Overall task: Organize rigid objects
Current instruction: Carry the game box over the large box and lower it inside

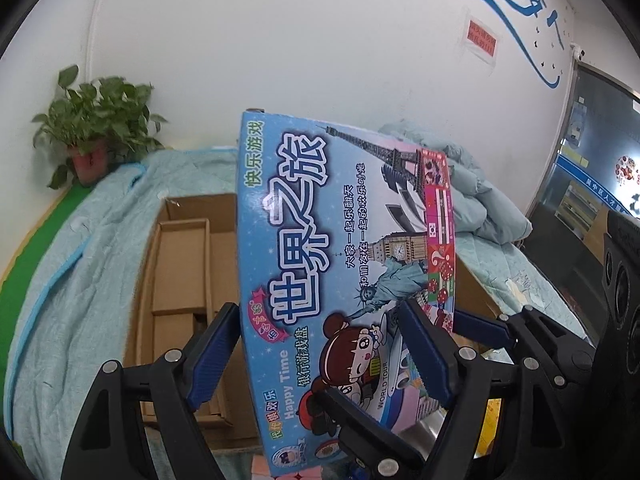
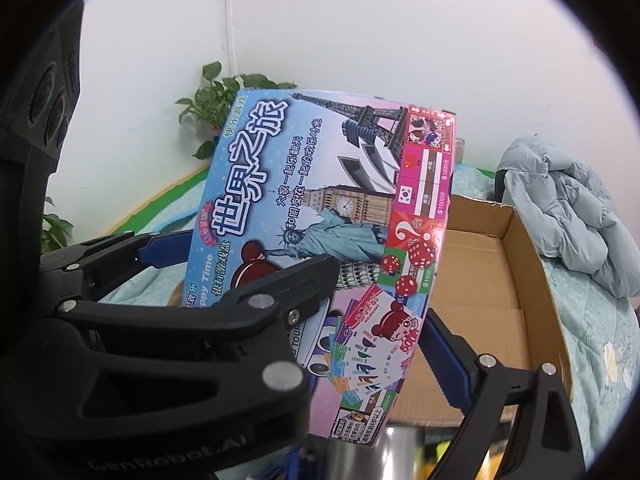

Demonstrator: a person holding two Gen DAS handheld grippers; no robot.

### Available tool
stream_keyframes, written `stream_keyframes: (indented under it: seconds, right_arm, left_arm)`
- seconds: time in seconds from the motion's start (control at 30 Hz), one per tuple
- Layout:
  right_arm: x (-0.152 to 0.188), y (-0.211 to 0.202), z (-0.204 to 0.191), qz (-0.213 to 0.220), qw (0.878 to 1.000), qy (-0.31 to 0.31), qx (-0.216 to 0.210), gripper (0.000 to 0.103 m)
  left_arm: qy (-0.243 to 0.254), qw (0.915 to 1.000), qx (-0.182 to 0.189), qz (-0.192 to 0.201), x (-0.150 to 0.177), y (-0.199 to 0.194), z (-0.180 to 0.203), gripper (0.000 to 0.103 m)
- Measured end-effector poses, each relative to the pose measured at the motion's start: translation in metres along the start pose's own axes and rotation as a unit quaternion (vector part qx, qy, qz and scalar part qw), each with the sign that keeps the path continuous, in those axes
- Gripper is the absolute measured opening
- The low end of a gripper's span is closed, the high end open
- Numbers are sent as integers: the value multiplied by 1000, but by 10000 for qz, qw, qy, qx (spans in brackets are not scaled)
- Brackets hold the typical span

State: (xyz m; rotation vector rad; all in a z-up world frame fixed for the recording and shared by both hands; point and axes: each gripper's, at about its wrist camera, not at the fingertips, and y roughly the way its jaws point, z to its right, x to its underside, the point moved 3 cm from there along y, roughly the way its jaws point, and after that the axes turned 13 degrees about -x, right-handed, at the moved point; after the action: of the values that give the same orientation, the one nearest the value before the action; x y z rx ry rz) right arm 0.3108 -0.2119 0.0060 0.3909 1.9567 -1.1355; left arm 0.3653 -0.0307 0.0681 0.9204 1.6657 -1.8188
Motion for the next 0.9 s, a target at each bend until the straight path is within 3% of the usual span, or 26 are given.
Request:
stream_keyframes:
  seconds: [0.37, 0.67, 0.9]
  right_arm:
    - [4, 58, 31, -821, 9958, 386, -160, 93]
    - [27, 92, 30, -1651, 9809, 816, -623, 89]
    - [26, 99, 28, -1909, 9775, 732, -513, 83]
  left_arm:
    - [-24, 9973, -124, -725, 0, 88, -8, 72]
    - [-258, 9920, -177, -1224, 33, 128, -35, 65]
    - [-203, 9906, -357, -1304, 44, 130, -52, 43]
